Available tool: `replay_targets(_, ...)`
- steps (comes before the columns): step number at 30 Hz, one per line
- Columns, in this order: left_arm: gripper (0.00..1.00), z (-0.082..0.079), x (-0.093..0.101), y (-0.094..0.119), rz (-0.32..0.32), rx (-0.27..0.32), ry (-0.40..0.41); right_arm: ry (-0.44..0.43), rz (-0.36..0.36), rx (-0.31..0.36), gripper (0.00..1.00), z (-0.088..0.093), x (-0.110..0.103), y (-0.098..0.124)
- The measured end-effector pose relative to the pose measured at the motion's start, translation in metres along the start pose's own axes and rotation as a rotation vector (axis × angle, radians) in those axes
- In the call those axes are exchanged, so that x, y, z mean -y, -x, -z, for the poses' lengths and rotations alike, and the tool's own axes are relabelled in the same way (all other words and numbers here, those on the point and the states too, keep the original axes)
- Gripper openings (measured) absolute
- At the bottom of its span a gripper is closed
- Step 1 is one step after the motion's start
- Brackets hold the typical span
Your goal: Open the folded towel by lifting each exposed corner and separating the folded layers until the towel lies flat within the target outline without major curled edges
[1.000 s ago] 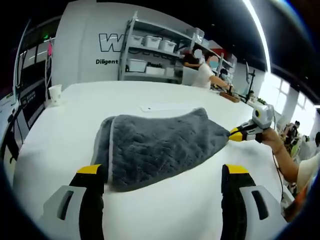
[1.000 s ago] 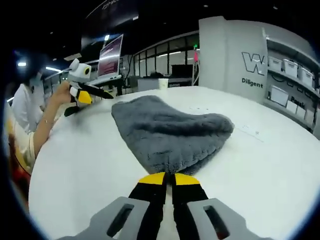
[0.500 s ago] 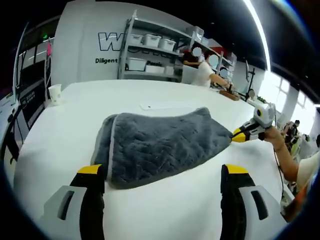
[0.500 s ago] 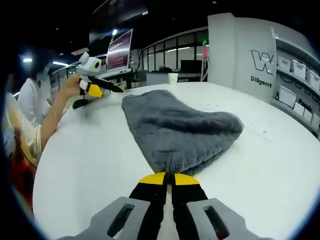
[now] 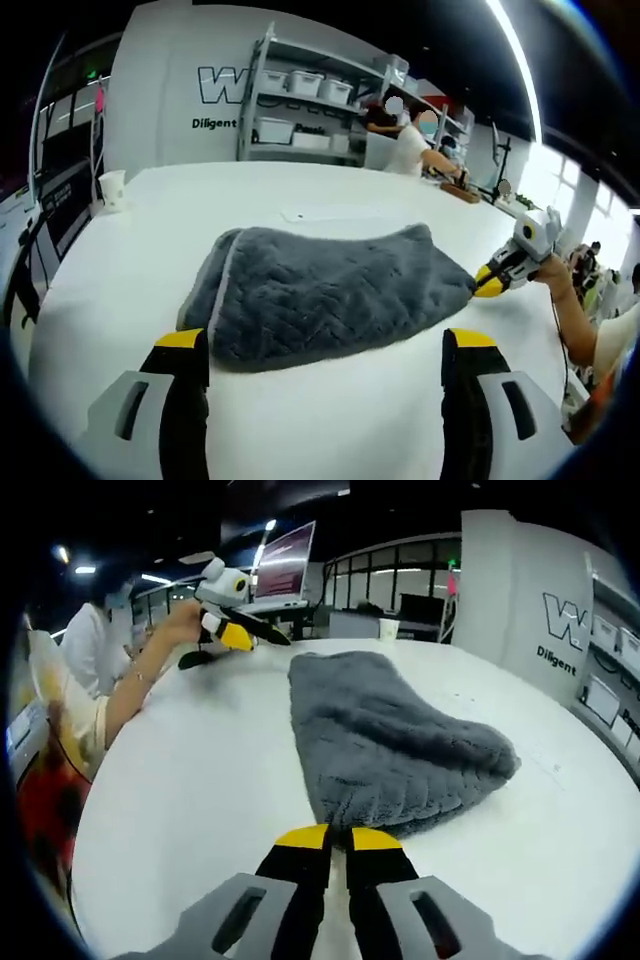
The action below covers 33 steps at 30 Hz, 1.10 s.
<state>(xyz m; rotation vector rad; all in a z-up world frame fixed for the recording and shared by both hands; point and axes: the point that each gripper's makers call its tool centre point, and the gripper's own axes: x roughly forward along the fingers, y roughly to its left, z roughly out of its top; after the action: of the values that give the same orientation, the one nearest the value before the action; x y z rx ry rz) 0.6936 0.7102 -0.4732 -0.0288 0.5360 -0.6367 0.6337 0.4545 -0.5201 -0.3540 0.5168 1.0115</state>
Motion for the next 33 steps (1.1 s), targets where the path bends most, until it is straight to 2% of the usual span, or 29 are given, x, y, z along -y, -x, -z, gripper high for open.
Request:
replay_targets(3,0.94,0.000,0.000,0.001,-0.003,0.003,-0.005,-0.018,0.004,0.015,0.22,-0.002,0.004,0.007)
replay_targets(5,0.94,0.000,0.000,0.002,-0.004,0.005,-0.004,-0.038,0.035,0.028,0.29,-0.003,0.013,0.015)
replay_targets(9,0.94,0.000,-0.001,0.003,-0.004,0.008,0.001,-0.076,0.119,0.084,0.30,-0.009,0.036,0.029)
replay_targets(13,0.95,0.001,0.002,0.003,-0.007,-0.004,-0.022,-0.079,0.124,0.109,0.37,-0.014,0.046,0.033)
replay_targets(18,0.95,0.001,0.006,0.004,-0.006,-0.006,-0.040,-0.036,0.139,0.097,0.34,-0.027,0.068,0.033)
replay_targets(26,0.95,0.002,0.003,0.007,-0.016,-0.008,-0.041,0.051,0.122,0.011,0.35,-0.048,0.094,0.018)
replay_targets(27,0.95,0.002,0.003,0.007,-0.017,-0.008,-0.041,0.060,0.126,-0.001,0.34,-0.048,0.098,0.016)
replay_targets(30,0.95,0.003,0.003,0.007,-0.021,-0.018,-0.056,0.125,0.129,-0.089,0.33,-0.047,0.114,0.008)
replay_targets(33,0.95,0.003,0.004,0.007,-0.019,-0.017,-0.059,0.148,0.118,-0.130,0.28,-0.045,0.121,-0.001)
